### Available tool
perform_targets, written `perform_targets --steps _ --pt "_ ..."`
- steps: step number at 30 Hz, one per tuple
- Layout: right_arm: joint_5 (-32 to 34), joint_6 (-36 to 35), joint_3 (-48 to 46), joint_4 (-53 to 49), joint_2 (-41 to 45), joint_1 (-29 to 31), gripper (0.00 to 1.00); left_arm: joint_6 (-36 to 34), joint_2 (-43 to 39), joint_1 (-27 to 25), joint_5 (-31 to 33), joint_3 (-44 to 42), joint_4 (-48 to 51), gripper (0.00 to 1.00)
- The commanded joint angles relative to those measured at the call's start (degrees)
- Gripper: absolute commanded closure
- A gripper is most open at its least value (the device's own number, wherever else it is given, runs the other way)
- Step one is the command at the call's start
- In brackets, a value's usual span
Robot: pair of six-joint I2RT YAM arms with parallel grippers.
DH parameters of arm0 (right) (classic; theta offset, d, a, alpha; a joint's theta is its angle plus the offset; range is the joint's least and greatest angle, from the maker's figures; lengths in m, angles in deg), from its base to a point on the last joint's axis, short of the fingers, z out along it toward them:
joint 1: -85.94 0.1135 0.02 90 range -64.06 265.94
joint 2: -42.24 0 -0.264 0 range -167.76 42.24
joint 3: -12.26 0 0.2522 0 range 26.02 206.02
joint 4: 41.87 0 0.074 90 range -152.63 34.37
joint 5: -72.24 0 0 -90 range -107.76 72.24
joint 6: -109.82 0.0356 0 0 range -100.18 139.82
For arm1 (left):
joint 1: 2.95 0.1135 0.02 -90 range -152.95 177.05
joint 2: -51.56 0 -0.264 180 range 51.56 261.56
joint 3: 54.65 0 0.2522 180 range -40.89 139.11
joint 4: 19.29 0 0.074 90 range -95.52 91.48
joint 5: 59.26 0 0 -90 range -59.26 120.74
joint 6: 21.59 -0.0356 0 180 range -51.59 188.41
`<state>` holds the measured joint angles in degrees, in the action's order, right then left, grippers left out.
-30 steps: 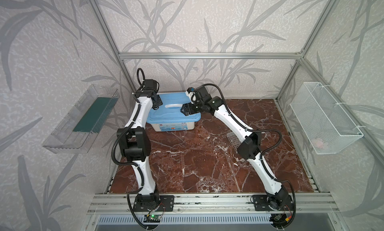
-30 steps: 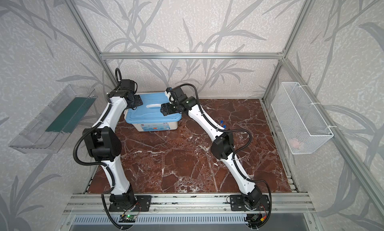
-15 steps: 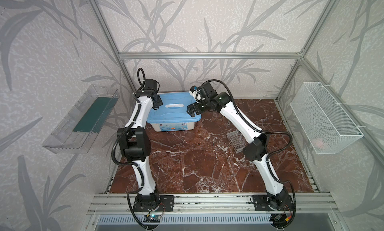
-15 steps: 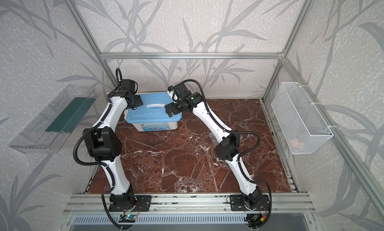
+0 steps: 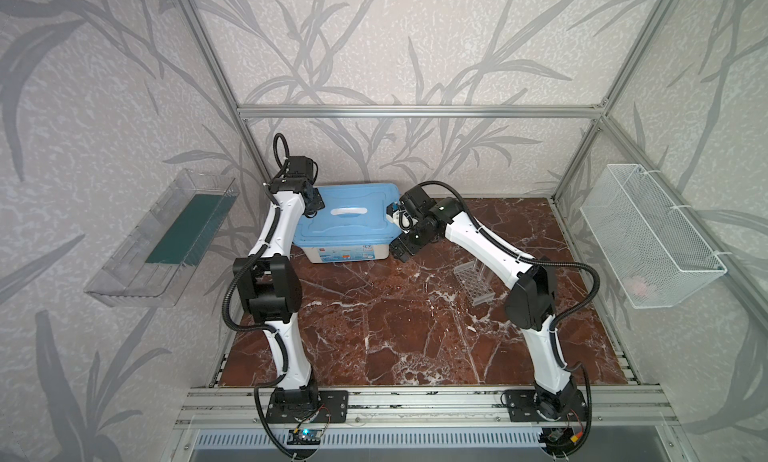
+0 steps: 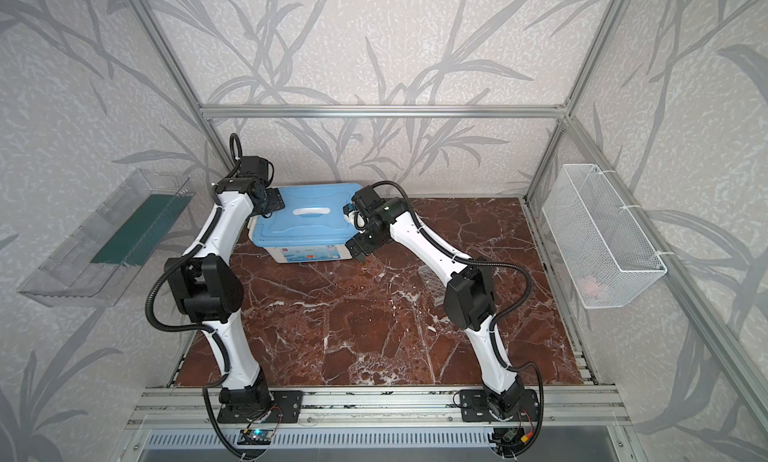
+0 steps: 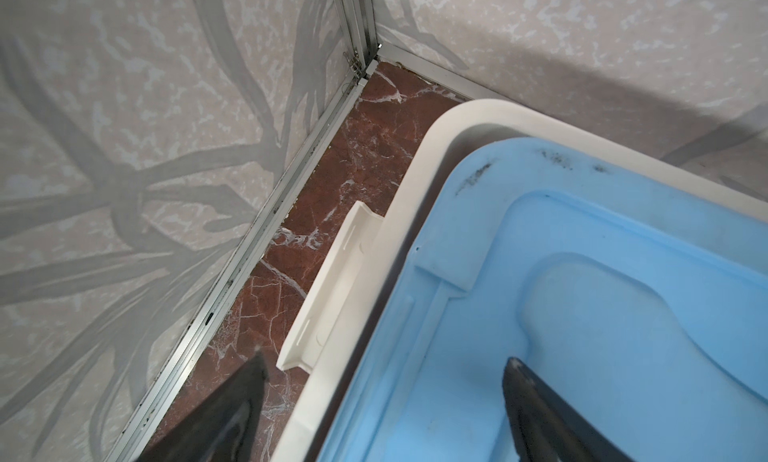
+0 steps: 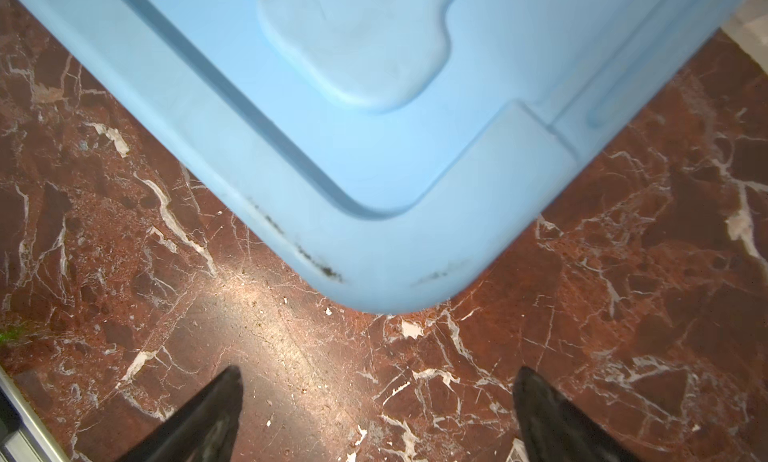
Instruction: Organize the chemistry lab equipment
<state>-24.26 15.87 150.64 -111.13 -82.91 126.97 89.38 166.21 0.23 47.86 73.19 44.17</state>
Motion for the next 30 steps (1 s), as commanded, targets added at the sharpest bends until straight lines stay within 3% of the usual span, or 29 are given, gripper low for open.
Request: perform_targets --steps 1,20,30 --pt "-0.12 -0.63 1.91 4.92 -1.16 0.54 0.05 -0.32 0.24 0.25 0.94 2.48 2.61 0.1" --pt "2.56 1.26 13.16 5.08 -9.77 2.49 0.17 -1.02 1.48 1.11 -1.79 2.43 2.92 0.03" --pt "-0.55 6.87 21.61 1.59 -14.18 1.97 0.17 -1.51 5.06 1.41 -4.04 3.12 2.6 0.1"
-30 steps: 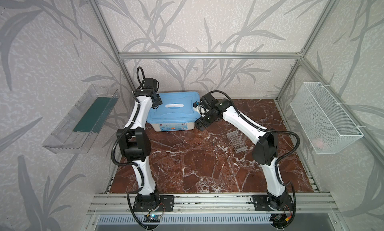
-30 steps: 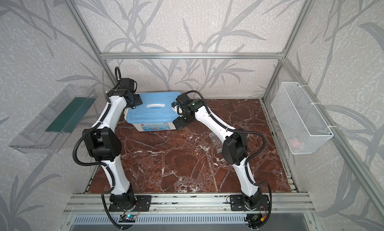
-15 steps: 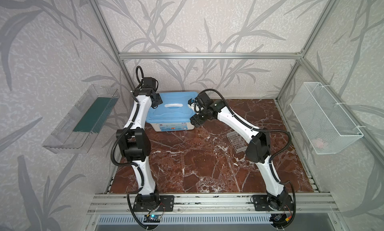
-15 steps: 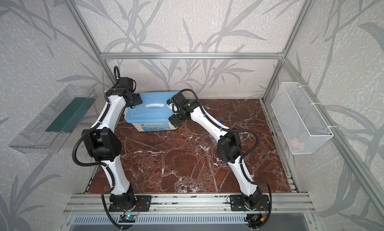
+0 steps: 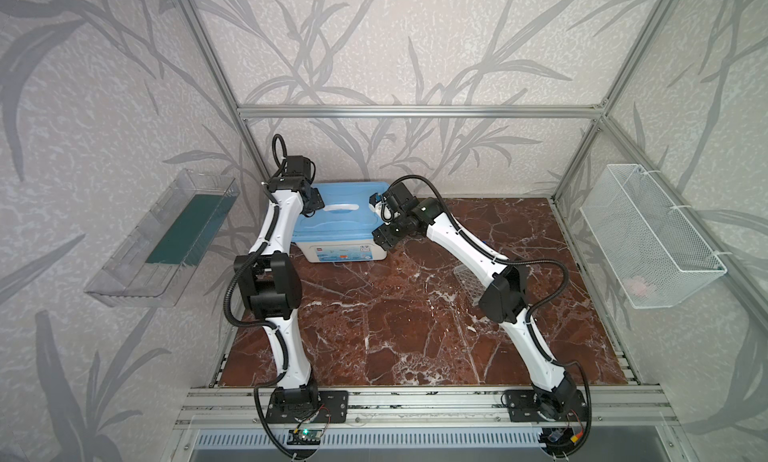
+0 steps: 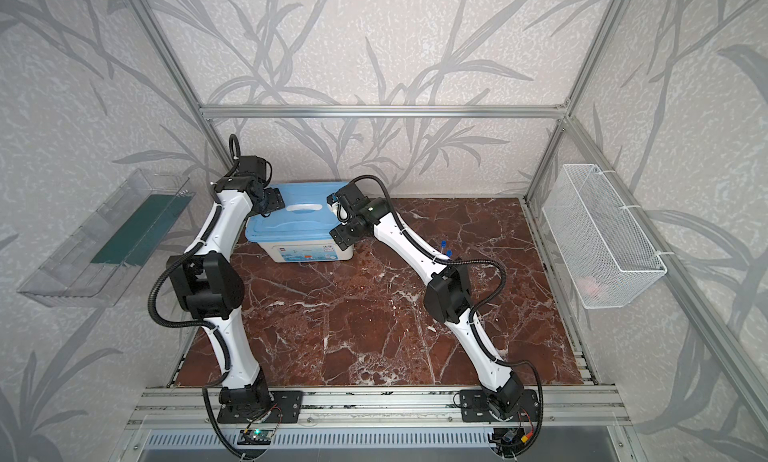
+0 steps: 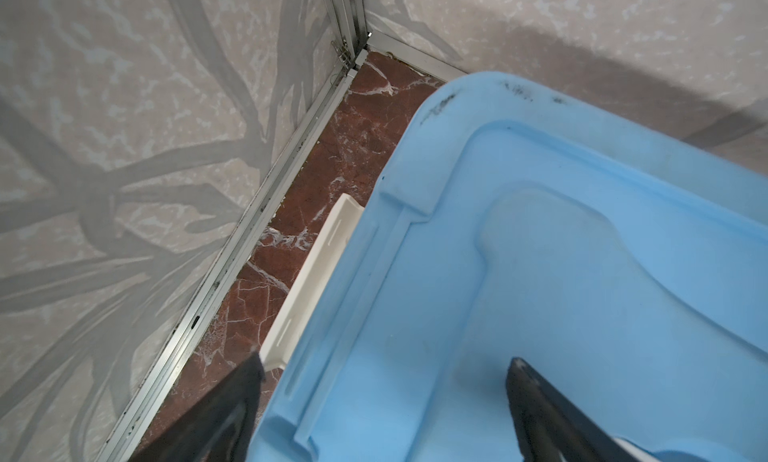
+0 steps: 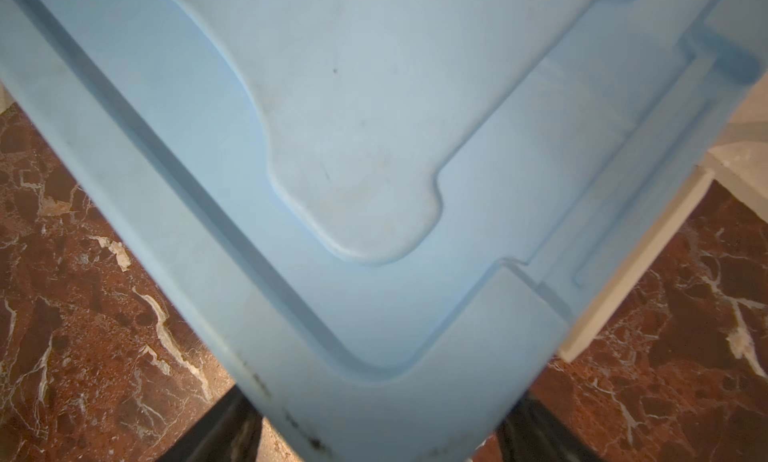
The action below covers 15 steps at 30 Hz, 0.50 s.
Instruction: Organize the chemistry lab equipment
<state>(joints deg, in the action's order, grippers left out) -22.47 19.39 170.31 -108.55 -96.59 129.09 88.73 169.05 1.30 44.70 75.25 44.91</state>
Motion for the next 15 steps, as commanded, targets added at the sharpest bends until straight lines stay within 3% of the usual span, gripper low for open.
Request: perform_targets --steps 1,7,15 --pt "-3.12 4.44 1.7 -0.44 -0.29 -0.5 0.17 -0.81 2.56 0.32 -1.01 1.17 1.95 0.1" --pt "-7.71 9.12 -0.1 -1.14 2.99 -2.62 0.16 -1.6 3.78 0.3 -3.57 1.15 1.79 0.12" --pt "-9.27 15.41 -19.55 15.4 14.86 -4.99 0.12 -1.51 4.73 0.1 -5.19 1.13 2.29 0.14"
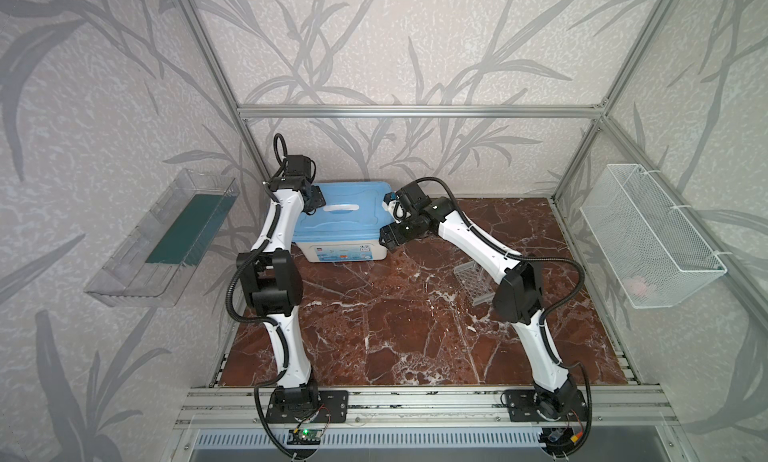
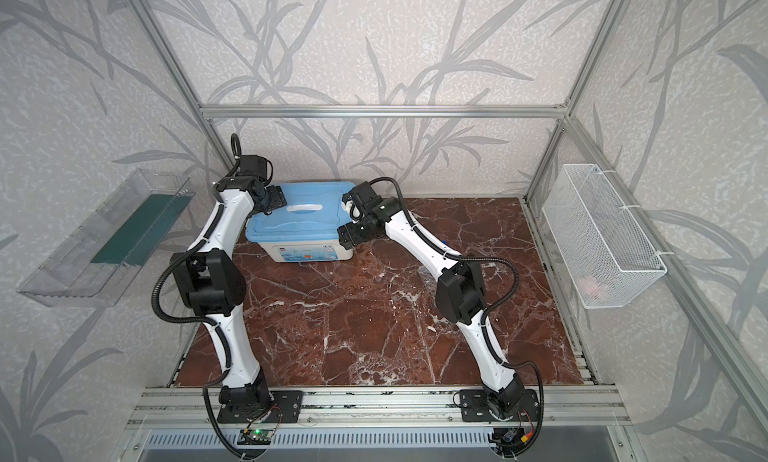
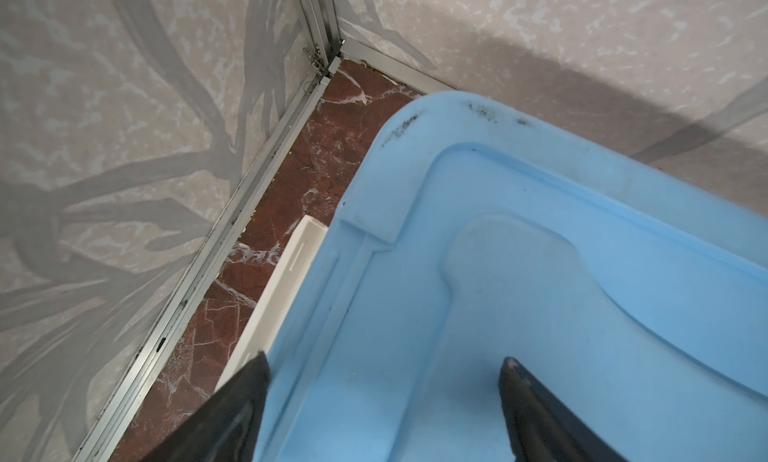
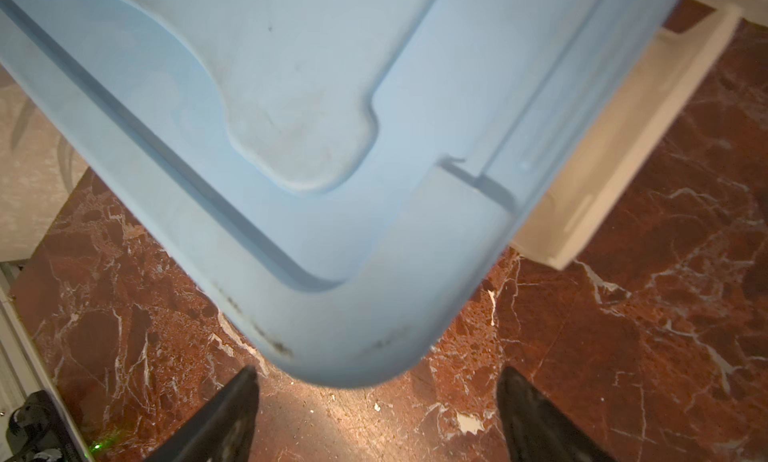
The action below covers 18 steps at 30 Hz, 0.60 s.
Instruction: Organize the chemistry lab equipment
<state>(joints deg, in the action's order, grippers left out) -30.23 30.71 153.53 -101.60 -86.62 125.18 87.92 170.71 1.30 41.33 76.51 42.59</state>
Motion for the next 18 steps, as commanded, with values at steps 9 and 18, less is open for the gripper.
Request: perform_targets --steps 9,18 --pt "1.33 9.14 9.55 6.7 -3.83 -1.54 0.15 0.6 3.12 -0.7 -3.04 -2.16 4.78 0.15" --pt "2.84 8.7 19.85 -3.42 -11.49 -1.69 0.41 2.08 2.02 -3.97 -4.12 -5.39 3.69 0.17"
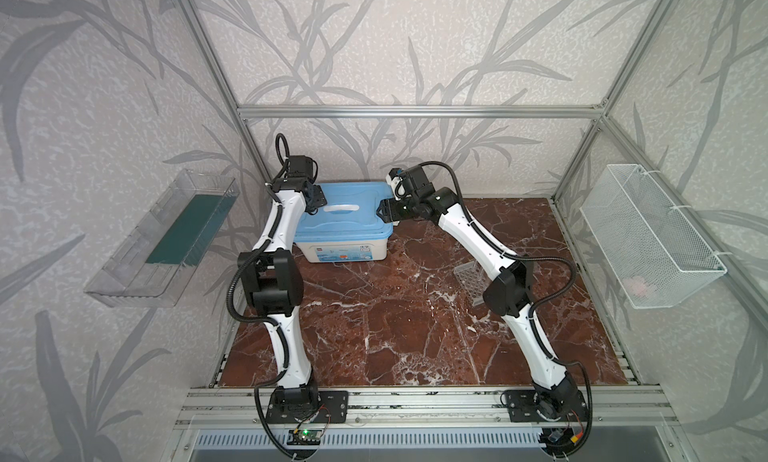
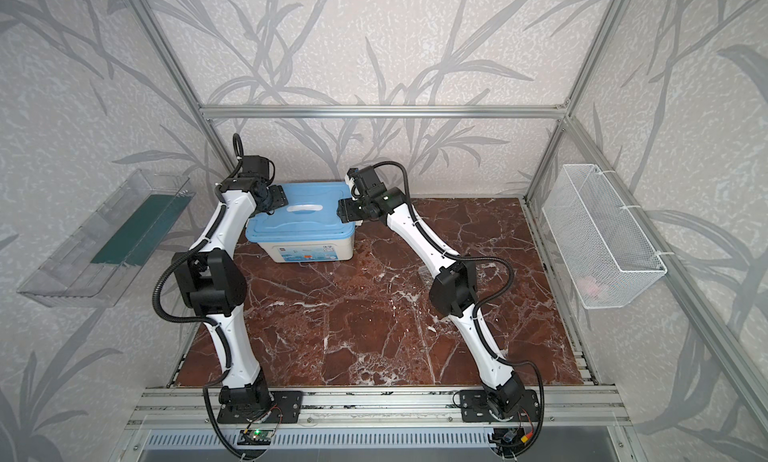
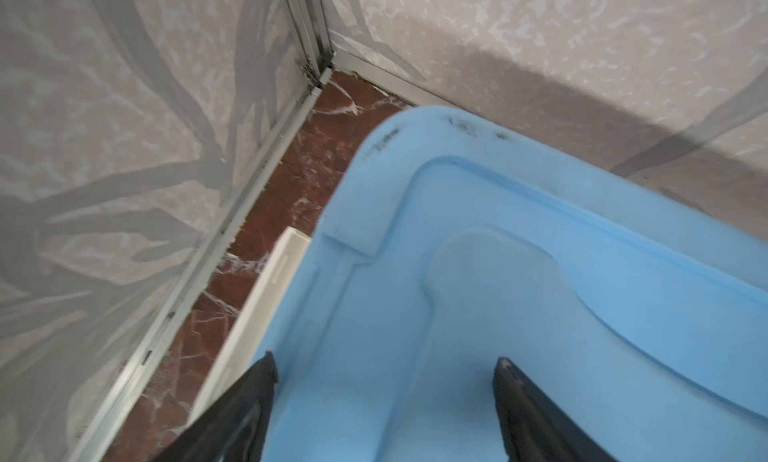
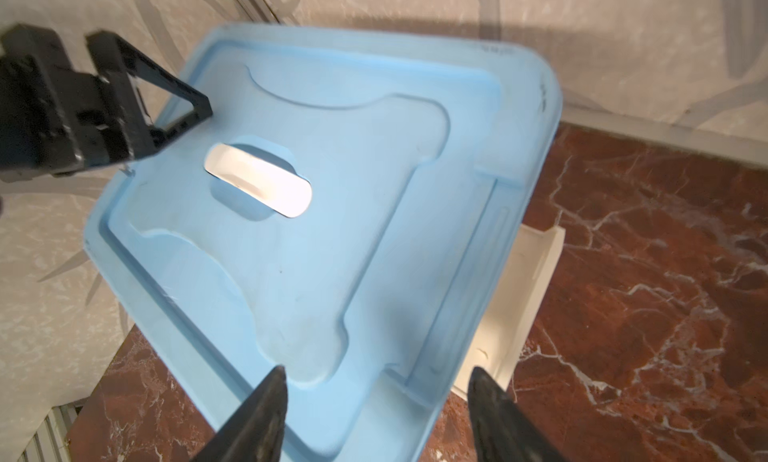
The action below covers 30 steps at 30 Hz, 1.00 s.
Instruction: Organize the chemistry lab equipment
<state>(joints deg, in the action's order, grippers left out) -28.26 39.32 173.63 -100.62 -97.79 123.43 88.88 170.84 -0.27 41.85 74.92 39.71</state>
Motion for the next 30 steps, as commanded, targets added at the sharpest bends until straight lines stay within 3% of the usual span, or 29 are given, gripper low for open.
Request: perform_targets --steps 1,6,17,21,25,30 --pt "1.42 0.11 -1.58 -4.48 0.58 -0.04 0.42 1.24 1.61 -2.78 -4.93 -4.2 6.5 0.17" --pt "2.15 0.39 -14.14 -0.71 7.62 -1.92 0.44 2.03 -0.83 -5.55 -5.54 -7.53 4.9 0.17" --pt "7.22 -1.94 -26.18 -2.32 14.72 -7.25 0.46 6.58 -3.97 -11.64 -14.58 -9.33 1.91 0.18" --pt "6.66 -2.67 -29.99 -0.94 15.97 -8.57 0.46 5.51 -6.0 -11.18 -12.8 -8.54 0.78 0.17" --pt "6.82 -3.89 -29.57 -1.53 15.72 -8.59 0.46 3.92 -8.16 -8.77 -12.57 -9.95 -2.91 0.1" --pt "5.65 -4.87 -28.69 -2.2 14.98 -8.58 0.46 2.45 -11.61 -5.27 -17.92 -18.97 -14.42 0.03"
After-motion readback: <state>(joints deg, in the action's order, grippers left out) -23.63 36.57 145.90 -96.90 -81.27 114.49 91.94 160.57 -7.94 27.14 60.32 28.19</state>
